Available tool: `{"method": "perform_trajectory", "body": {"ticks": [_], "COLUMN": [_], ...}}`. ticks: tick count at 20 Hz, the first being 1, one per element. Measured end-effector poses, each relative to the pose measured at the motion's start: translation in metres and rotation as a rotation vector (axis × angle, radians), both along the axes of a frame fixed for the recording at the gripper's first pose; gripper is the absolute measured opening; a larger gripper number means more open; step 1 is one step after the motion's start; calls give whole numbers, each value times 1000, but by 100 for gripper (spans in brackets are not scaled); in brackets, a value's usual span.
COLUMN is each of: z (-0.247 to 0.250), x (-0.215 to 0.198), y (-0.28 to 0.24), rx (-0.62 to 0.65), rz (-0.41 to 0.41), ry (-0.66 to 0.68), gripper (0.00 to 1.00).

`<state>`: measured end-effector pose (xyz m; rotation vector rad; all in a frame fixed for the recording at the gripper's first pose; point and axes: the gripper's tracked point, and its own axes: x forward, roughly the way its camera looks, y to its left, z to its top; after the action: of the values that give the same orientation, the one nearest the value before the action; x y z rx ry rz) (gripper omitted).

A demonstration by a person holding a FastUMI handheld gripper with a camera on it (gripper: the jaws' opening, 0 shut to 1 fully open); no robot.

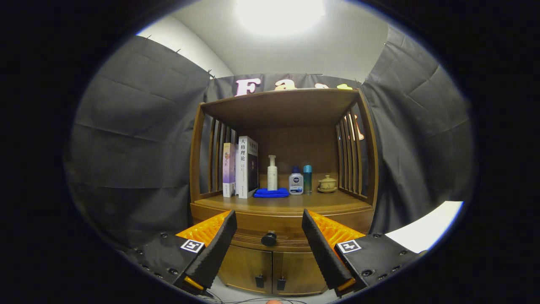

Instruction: Pull open the drawer, take out the items inside it, and place them on the countertop above the cabinet.

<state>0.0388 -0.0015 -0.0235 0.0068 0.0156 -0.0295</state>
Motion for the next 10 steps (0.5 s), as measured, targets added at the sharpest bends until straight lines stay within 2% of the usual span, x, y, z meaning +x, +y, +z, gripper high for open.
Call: {"method": "perform_trajectory", "body": {"ticks": [4, 10], "z": [-26, -75], "x": [26, 70], "y": [5, 2], "rx": [-18, 11], "rz": [16, -15], "ry": [33, 114], "gripper": [98, 99]}}
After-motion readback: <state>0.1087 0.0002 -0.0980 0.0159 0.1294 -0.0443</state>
